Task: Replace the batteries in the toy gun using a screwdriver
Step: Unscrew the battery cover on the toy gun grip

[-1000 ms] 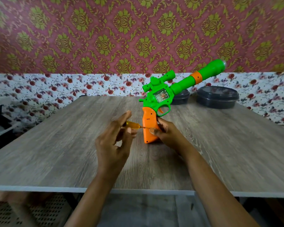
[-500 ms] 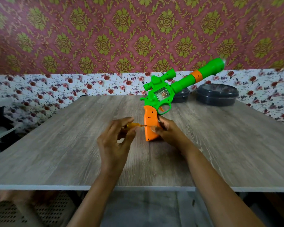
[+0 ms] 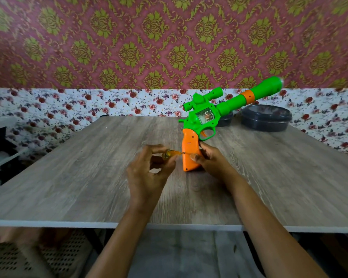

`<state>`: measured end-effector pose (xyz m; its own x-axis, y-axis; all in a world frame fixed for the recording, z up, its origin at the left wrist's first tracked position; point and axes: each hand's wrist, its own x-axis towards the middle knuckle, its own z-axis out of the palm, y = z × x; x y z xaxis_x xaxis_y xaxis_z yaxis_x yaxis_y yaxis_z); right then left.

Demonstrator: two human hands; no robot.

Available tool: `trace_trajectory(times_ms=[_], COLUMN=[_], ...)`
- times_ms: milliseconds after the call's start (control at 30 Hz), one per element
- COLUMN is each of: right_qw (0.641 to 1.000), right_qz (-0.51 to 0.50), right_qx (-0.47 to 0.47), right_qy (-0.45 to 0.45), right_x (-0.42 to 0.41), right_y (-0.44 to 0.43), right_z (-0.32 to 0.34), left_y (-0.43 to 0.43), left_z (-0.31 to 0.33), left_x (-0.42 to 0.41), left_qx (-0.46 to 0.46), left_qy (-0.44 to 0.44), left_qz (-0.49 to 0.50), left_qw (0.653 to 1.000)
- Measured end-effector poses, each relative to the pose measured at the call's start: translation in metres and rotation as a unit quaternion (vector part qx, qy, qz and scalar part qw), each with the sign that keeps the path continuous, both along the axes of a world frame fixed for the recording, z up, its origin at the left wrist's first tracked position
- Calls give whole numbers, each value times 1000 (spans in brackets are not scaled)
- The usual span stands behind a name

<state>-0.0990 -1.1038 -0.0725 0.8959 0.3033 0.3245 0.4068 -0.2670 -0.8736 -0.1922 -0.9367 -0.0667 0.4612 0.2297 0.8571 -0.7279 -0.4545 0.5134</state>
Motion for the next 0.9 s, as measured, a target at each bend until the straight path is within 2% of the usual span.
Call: trace_trajectory(times_ms=[367,733,900], right_qw=[1000,1000,1000], right_qz=[-3,0,-6], right_qx=[-5,-11,-12], right_qy=[-7,-5,-3], right_x=[3,3,3], right_y=[-2,-1,0], right_z=[0,2,1], left_y=[0,-2,-1], left_z=[-2,-3,-2], left_x=[3,2,5], left_qx=[62,27,50], left_qy=[-46,-18,-36], left_qz=[-3,10,25], left_qw=[997,999,998])
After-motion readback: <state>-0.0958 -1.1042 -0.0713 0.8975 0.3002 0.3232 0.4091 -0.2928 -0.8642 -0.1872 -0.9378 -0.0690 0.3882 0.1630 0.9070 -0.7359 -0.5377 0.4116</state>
